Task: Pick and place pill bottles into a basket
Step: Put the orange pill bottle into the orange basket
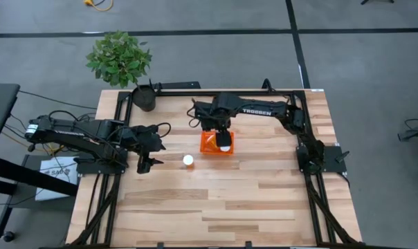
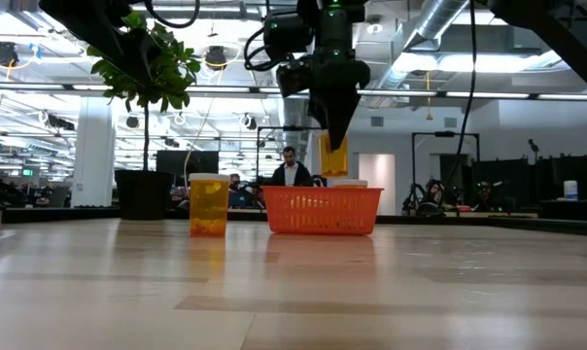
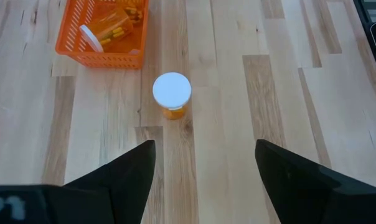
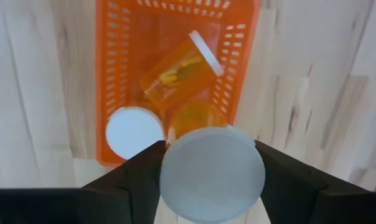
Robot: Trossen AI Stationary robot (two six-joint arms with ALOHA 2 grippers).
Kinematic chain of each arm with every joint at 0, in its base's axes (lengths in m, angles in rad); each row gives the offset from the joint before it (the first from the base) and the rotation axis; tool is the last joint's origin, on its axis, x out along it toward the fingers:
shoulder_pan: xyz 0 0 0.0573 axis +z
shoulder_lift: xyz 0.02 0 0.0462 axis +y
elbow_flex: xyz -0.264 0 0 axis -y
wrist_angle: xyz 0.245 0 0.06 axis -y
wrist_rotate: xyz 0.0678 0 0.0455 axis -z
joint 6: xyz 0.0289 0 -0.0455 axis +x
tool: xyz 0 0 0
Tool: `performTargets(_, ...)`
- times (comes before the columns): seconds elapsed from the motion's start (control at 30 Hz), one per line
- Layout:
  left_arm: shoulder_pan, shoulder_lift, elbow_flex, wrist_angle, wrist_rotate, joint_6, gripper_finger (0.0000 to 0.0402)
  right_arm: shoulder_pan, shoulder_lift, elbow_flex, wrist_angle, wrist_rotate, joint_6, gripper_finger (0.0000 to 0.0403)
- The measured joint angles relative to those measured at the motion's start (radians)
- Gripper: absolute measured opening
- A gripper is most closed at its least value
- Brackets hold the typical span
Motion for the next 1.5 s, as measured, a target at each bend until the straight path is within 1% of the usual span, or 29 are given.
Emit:
performTargets(0.1, 0.0, 0.0, 0.0, 0.0, 0.0, 0.0, 0.0265, 0.0, 0.0, -0.024, 0.013, -0.012, -0.009, 0.0225)
performTargets(0.3, 0.0, 0.0, 0.0, 0.0, 0.0, -0.001, 0.0265, 0.001, 0.0, -0.063, 0.029, -0.013, -0.01, 0.0196)
performTargets(0.37, 0.0, 0.0, 0.0, 0.0, 0.001, -0.001, 0.0265, 0.001, 0.0, -0.068, 0.044, -0.014, -0.012, 0.0196)
performTargets(0.5, 0.0, 0.0, 0.0, 0.0, 0.001, 0.0, 0.0265, 0.002, 0.0, -0.089, 0.064, -0.014, 0.0, 0.0217)
performTargets(0.57, 0.0, 0.0, 0.0, 0.0, 0.001, 0.0, 0.0265, 0.002, 0.0, -0.112, 0.077, -0.014, 0.002, 0.0222)
performTargets(0.83, 0.0, 0.0, 0.0, 0.0, 0.004, 0.0, 0.0265, -0.002, 0.002, -0.147, 0.099, -0.016, 0.002, 0.0198)
performTargets(0.9, 0.0, 0.0, 0.0, 0.0, 0.004, 0.0, 0.0265, -0.002, 0.0, -0.154, 0.102, -0.016, 0.002, 0.0207)
performTargets(1.03, 0.0, 0.0, 0.0, 0.0, 0.006, 0.0, 0.0265, -0.001, 0.0, -0.174, 0.11, -0.018, 0.002, 0.0243)
performTargets(1.13, 0.0, 0.0, 0.0, 0.001, 0.006, -0.002, 0.0265, 0.0, 0.0, -0.192, 0.11, -0.02, 0.003, 0.0259)
performTargets(1.37, 0.0, 0.0, 0.0, 0.001, 0.006, -0.007, 0.0265, 0.0, 0.0, -0.196, 0.113, -0.018, 0.012, 0.0264)
performTargets(1.5, 0.0, 0.0, 0.0, 0.003, 0.005, -0.003, 0.0265, 0.0, 0.002, -0.165, 0.091, -0.016, 0.045, 0.0265)
